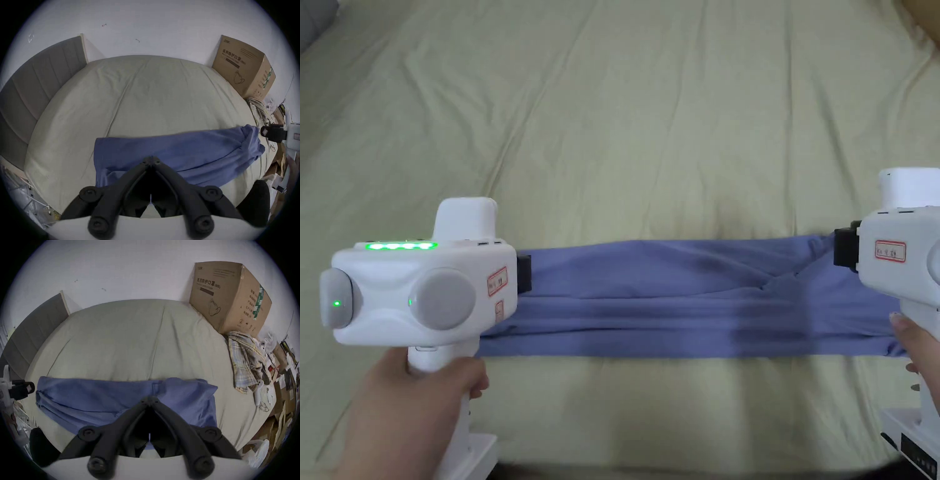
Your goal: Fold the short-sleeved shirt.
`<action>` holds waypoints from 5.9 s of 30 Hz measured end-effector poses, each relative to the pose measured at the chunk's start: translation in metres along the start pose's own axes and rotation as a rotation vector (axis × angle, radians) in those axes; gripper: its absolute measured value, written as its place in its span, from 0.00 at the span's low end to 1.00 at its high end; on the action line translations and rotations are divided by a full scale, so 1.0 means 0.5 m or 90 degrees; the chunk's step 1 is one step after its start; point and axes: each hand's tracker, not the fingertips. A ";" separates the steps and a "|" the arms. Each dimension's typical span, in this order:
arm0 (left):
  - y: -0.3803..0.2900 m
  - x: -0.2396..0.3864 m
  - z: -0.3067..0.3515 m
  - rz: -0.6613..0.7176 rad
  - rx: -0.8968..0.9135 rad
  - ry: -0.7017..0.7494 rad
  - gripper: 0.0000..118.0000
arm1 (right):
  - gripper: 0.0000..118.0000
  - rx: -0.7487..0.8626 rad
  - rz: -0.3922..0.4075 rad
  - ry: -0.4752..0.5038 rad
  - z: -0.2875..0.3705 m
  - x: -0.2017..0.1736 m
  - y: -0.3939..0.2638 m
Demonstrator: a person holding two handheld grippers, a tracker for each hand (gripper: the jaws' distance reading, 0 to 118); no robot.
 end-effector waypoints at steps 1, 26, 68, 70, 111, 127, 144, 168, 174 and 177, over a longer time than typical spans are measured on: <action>0.001 -0.012 0.001 -0.004 0.001 0.002 0.00 | 0.00 -0.005 -0.002 0.006 -0.007 0.003 -0.007; -0.080 -0.359 -0.284 0.504 -0.119 -0.715 1.00 | 0.00 -0.075 0.010 0.026 -0.034 0.008 0.026; 0.071 0.139 -0.200 0.183 -0.204 -0.444 0.99 | 0.00 -0.065 -0.007 0.120 0.013 0.023 0.001; 0.075 0.127 -0.172 0.175 -0.180 -0.459 0.99 | 0.00 -0.067 -0.010 0.122 0.010 0.025 0.001; 0.005 -0.203 -0.072 0.284 -0.108 -0.463 0.00 | 0.00 -0.060 -0.010 0.146 -0.002 0.011 -0.003; -0.031 -0.194 -0.279 0.338 -0.216 -0.652 1.00 | 0.00 -0.085 -0.004 0.129 -0.014 0.015 0.017; -0.034 -0.158 -0.321 0.327 -0.205 -0.503 0.08 | 0.00 -0.110 0.004 0.149 -0.028 -0.009 0.009; 0.113 0.139 -0.138 0.046 -0.246 -0.319 0.09 | 0.00 -0.083 0.000 0.189 0.002 -0.008 0.006; 0.100 0.226 -0.201 0.137 -0.270 -0.405 0.19 | 0.00 -0.084 -0.011 0.180 -0.005 0.009 0.002; 0.087 0.243 -0.226 0.165 -0.307 -0.475 0.53 | 0.00 -0.087 -0.019 0.182 -0.009 0.011 0.000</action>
